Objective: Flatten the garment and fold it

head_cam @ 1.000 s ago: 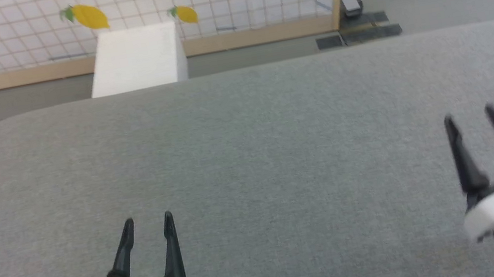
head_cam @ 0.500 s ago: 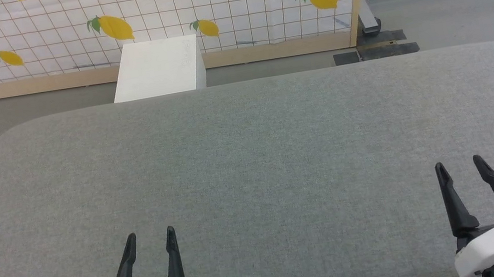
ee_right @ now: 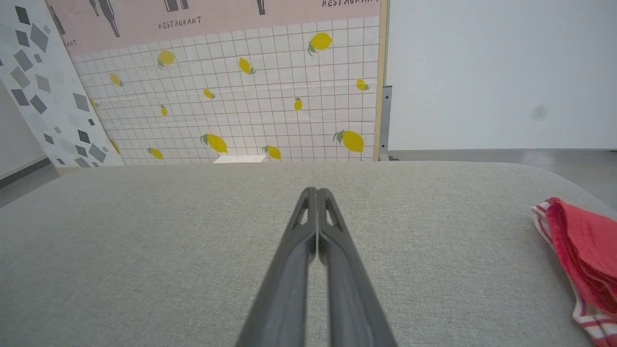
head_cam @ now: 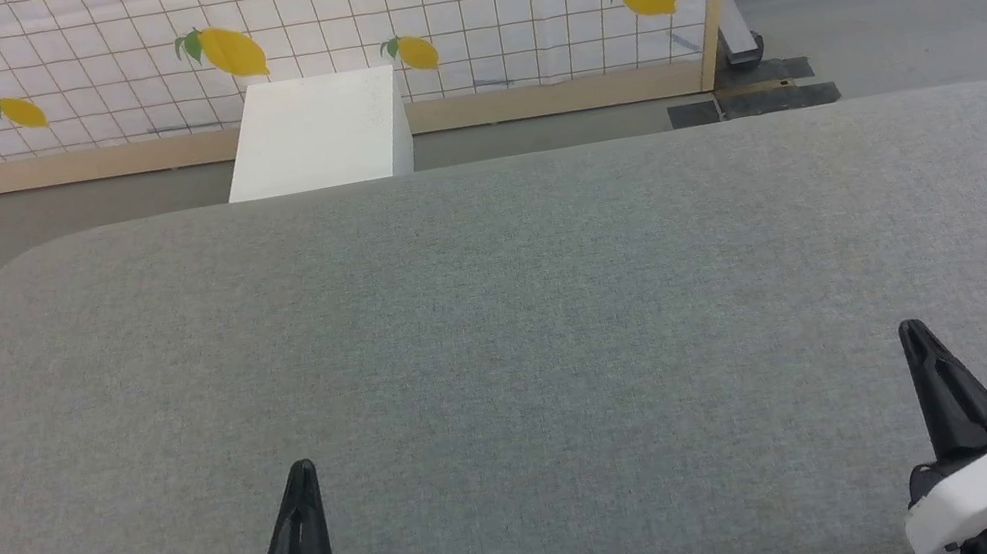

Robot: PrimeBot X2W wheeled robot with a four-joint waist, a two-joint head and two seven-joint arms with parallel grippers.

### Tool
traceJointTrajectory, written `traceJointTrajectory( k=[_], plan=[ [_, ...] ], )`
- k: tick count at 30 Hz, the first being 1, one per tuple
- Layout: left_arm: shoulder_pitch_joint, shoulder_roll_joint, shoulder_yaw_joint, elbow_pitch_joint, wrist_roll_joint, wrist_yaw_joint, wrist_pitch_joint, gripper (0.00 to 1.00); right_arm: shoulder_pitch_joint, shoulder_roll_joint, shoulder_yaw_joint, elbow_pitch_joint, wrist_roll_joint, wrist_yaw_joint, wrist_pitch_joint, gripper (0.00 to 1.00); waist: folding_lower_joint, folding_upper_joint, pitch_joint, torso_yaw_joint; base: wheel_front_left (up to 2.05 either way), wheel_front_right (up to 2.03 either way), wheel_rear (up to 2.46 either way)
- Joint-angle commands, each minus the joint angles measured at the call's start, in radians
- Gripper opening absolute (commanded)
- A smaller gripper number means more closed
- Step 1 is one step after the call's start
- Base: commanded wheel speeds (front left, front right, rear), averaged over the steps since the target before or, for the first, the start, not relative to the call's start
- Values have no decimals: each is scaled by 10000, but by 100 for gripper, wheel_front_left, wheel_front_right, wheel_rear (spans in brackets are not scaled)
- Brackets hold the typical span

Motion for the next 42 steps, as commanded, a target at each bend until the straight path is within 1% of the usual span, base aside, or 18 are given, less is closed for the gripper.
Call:
traceJointTrajectory(
  k=[1,42],
  plan=[
    [-38,-2,27,-21,59,25,51,0,-18,1,22,-44,-50,-1,29,0,1,0,3,0,0,0,0],
    [-362,-21,279,-190,571,232,921,0,-163,11,260,-465,-477,-6,642,0,1,0,83,0,0,0,0]
  ],
)
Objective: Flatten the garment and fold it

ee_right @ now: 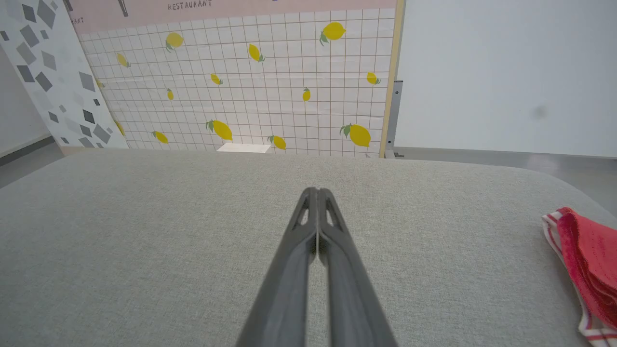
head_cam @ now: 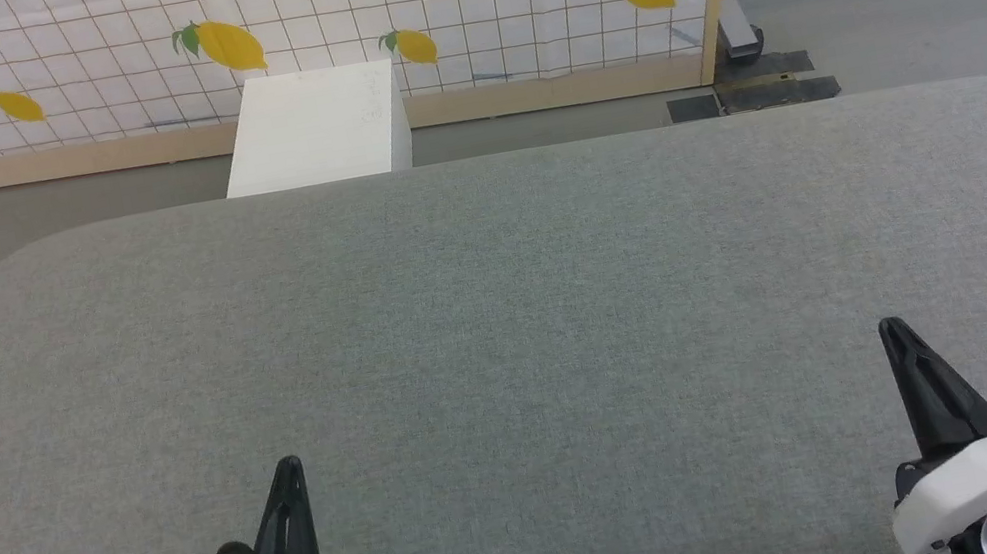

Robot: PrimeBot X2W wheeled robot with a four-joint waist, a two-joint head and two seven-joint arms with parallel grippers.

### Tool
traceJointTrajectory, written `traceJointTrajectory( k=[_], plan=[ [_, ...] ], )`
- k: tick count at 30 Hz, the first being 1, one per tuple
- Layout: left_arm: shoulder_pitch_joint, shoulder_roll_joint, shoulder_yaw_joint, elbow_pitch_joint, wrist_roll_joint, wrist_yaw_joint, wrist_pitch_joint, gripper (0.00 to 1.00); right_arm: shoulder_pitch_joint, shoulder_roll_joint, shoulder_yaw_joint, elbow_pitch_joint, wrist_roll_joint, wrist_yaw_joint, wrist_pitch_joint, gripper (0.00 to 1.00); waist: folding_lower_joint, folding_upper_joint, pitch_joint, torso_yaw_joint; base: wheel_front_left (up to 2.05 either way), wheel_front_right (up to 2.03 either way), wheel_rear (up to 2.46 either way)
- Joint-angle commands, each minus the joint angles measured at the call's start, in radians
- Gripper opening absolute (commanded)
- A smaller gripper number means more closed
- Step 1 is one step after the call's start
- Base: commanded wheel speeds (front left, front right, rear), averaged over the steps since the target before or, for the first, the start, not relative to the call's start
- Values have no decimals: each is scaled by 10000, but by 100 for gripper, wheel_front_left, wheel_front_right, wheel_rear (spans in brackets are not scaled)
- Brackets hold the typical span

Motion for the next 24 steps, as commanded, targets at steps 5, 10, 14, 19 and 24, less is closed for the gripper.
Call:
traceJointTrajectory(
  k=[5,10,14,19,24],
  plan=[
    [-251,-24,51,-50,140,72,147,0,-158,12,44,-119,-134,-7,94,0,0,0,10,0,0,0,0],
    [-289,-26,80,-70,201,96,251,0,-175,13,72,-169,-185,-8,167,0,0,0,19,0,0,0,0],
    [-321,-28,105,-87,251,117,336,0,-189,14,96,-211,-227,-8,227,0,0,0,27,0,0,0,0],
    [-358,-30,134,-106,309,140,435,0,-206,15,123,-259,-275,-9,296,0,0,0,36,0,0,0,0],
    [-396,-32,163,-126,369,165,537,0,-223,16,151,-308,-326,-10,368,0,0,0,46,0,0,0,0]
  ],
)
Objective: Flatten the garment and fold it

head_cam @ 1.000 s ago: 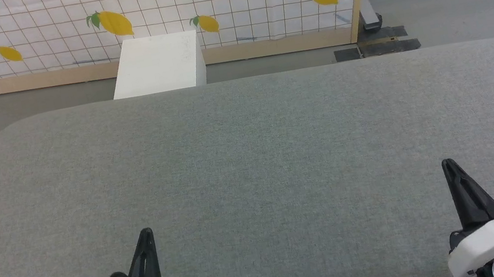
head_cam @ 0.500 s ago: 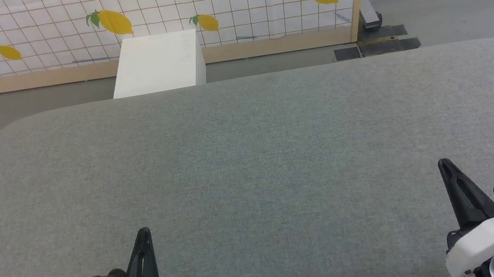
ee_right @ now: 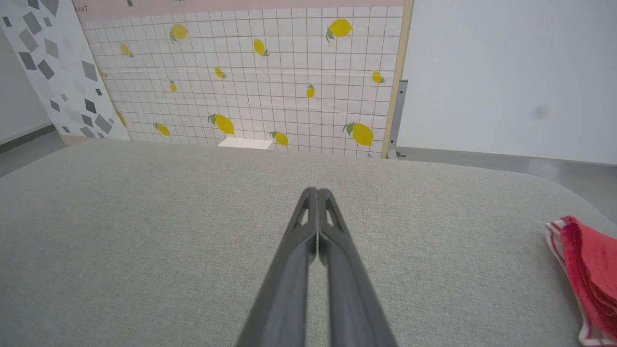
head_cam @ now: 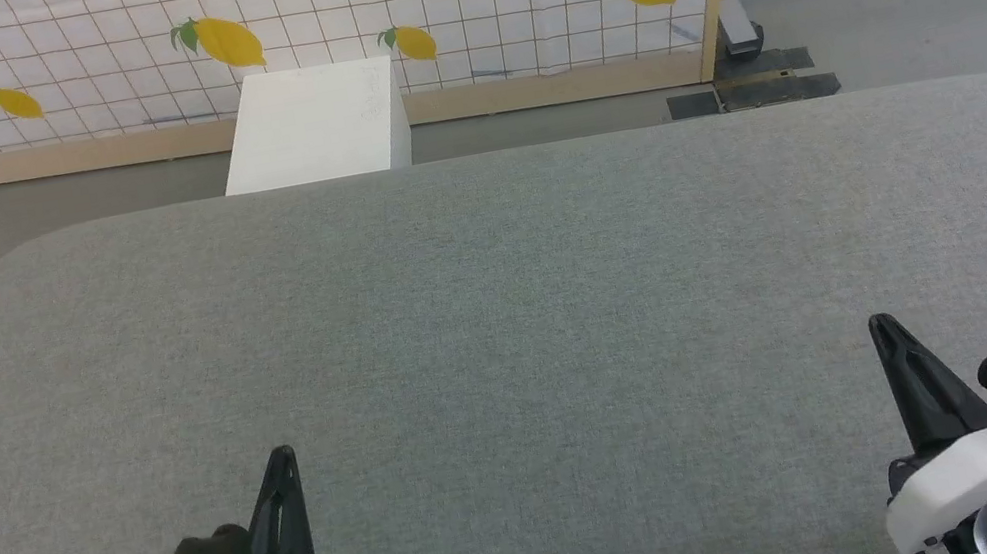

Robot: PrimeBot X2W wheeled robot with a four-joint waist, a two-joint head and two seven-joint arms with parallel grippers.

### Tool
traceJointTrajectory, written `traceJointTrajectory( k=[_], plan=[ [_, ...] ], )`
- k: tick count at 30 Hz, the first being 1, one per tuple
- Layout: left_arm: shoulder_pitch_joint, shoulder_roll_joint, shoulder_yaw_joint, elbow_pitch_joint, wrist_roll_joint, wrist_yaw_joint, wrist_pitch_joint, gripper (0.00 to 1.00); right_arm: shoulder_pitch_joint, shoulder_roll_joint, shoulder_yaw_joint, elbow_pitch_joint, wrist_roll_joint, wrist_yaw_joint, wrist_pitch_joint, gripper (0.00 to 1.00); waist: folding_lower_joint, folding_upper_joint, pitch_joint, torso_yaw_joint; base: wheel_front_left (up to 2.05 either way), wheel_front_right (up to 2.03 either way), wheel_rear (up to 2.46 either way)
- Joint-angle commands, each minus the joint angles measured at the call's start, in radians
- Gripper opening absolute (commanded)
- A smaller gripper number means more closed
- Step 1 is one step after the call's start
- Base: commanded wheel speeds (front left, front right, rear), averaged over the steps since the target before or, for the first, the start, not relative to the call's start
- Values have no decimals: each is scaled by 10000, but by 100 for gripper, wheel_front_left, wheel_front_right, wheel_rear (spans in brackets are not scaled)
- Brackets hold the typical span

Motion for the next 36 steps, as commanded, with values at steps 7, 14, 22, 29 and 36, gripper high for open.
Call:
traceJointTrajectory(
  k=[7,14,22,29,36],
  plan=[
    [-257,-34,102,-58,222,97,190,0,-204,16,70,-155,-149,-11,140,0,0,0,14,0,0,0,0],
    [-309,-37,142,-85,304,130,330,0,-227,17,108,-223,-217,-12,238,0,0,0,27,0,0,0,0],
    [-369,-40,188,-117,399,169,491,0,-254,19,152,-301,-296,-13,351,0,0,0,42,0,0,0,0],
    [-423,-43,230,-145,483,203,634,0,-277,20,192,-370,-367,-14,453,0,0,0,55,0,0,0,0],
    [-476,-47,272,-172,567,237,777,0,-301,22,231,-439,-437,-15,553,0,0,0,69,0,0,0,0]
  ],
)
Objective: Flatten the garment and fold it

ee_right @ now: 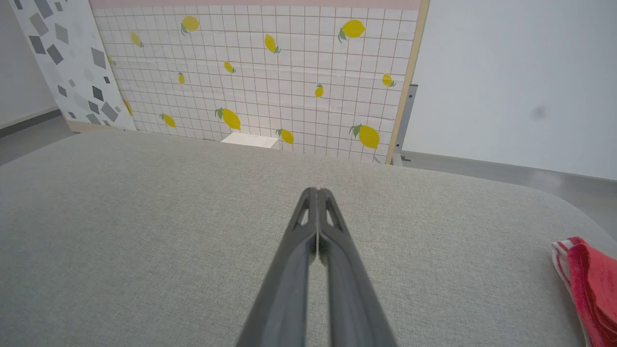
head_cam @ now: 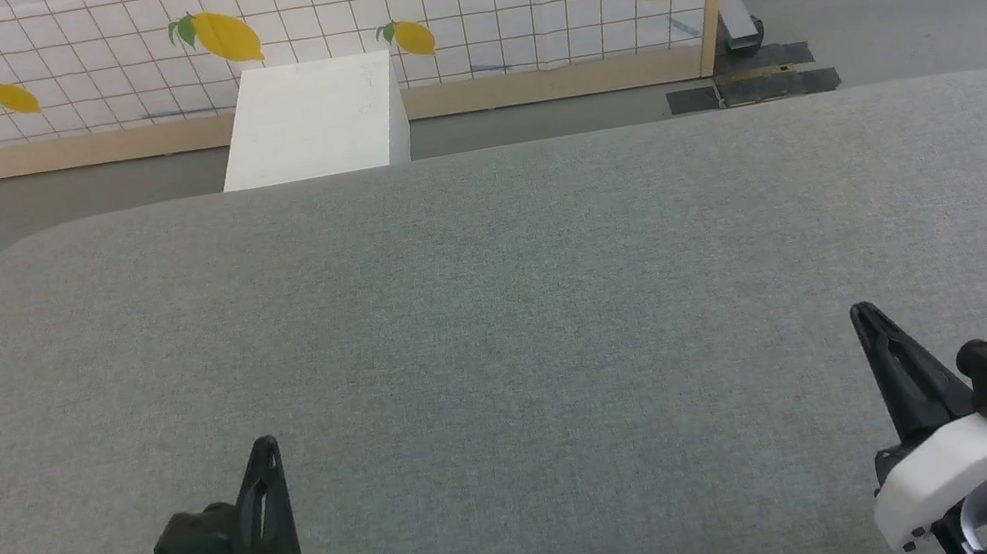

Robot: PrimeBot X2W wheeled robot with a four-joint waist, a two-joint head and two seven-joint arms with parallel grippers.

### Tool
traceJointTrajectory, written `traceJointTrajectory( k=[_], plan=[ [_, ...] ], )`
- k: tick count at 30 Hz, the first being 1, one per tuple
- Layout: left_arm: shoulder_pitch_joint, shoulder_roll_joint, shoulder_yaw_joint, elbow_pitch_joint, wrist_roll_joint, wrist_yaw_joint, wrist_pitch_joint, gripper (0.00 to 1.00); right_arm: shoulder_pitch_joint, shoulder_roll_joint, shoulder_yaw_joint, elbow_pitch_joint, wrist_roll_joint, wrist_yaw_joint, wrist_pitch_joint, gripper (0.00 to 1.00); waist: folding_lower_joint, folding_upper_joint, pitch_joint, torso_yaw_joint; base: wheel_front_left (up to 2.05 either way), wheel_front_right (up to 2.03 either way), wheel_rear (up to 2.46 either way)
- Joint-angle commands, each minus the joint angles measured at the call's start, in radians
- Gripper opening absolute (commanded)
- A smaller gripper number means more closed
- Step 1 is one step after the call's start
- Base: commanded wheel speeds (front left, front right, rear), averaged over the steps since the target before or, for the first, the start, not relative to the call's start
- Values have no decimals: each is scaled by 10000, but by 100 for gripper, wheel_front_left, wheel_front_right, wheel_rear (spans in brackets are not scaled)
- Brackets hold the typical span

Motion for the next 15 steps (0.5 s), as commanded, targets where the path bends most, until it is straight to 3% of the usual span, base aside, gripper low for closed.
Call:
traceJointTrajectory(
  k=[1,15],
  plan=[
    [-208,-45,29,-70,99,80,78,0,-150,22,19,-78,-83,-15,58,0,0,0,3,0,0,0,0],
    [-314,-51,111,-126,265,147,361,0,-197,25,97,-215,-222,-17,257,0,0,0,29,0,0,0,0]
  ],
)
